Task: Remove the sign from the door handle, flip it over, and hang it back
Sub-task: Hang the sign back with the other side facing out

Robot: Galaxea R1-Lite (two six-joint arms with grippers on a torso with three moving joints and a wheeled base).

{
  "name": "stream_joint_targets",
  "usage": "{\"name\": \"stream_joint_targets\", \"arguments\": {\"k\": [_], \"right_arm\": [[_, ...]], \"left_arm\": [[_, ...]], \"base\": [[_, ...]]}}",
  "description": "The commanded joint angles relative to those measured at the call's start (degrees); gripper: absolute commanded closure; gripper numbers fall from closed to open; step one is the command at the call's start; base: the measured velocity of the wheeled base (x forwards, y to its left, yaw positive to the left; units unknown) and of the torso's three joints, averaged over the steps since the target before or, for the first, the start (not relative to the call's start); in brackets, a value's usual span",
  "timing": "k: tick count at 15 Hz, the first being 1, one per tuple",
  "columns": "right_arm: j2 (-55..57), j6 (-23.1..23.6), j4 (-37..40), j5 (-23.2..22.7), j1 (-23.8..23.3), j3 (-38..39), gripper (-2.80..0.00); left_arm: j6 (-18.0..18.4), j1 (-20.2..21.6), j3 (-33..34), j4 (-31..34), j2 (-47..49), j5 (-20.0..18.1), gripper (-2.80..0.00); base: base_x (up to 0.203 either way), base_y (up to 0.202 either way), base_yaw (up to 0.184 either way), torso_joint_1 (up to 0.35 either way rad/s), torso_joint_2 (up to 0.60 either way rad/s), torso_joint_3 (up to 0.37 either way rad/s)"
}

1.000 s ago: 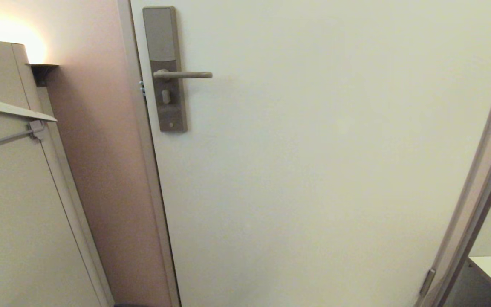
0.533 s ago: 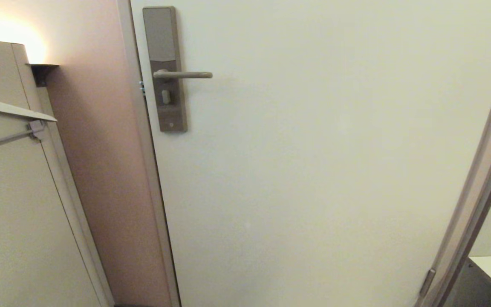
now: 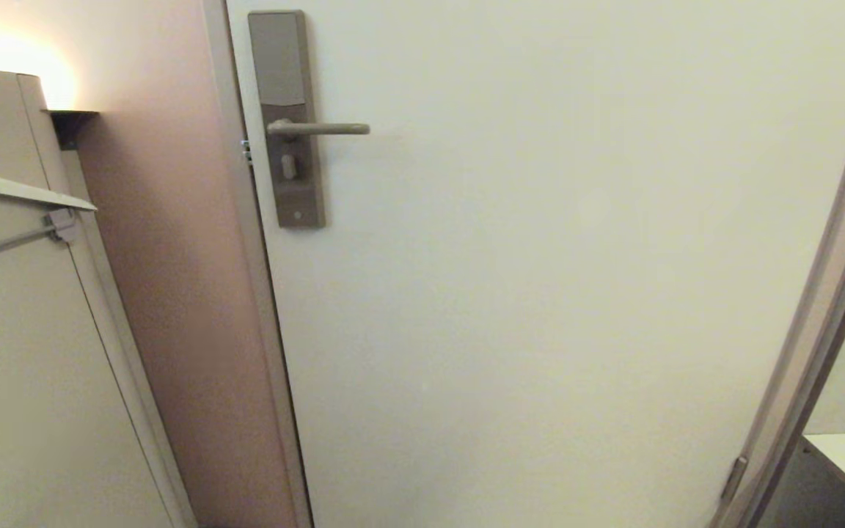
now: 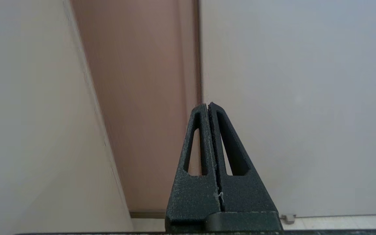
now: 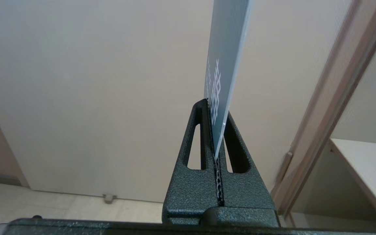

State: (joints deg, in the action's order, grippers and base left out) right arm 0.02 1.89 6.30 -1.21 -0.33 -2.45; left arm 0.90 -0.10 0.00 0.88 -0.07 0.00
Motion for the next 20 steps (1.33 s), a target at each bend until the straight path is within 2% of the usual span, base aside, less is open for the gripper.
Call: {"name": "stream_joint_targets", "arguments": {"k": [1,13,20], "right_arm": [[0.0,0.0,0.0,0.0,0.0,0.0,0.00],[0.0,0.0,0.0,0.0,0.0,0.0,0.00],[0.0,0.0,0.0,0.0,0.0,0.0,0.00]], "left_arm": [[0.0,0.0,0.0,0.0,0.1,0.0,0.00],[-0.1,0.0,0.0,0.0,0.1,0.0,0.00],[0.0,0.0,0.0,0.0,0.1,0.0,0.00]], "base": [[0.000,0.194,-0.015,0.007,0.01,0.002],[0.000,0.187,-0.011,0.000,0.00,0.003],[0.000,0.015,-0.001,0.001,0.00,0.001]]}}
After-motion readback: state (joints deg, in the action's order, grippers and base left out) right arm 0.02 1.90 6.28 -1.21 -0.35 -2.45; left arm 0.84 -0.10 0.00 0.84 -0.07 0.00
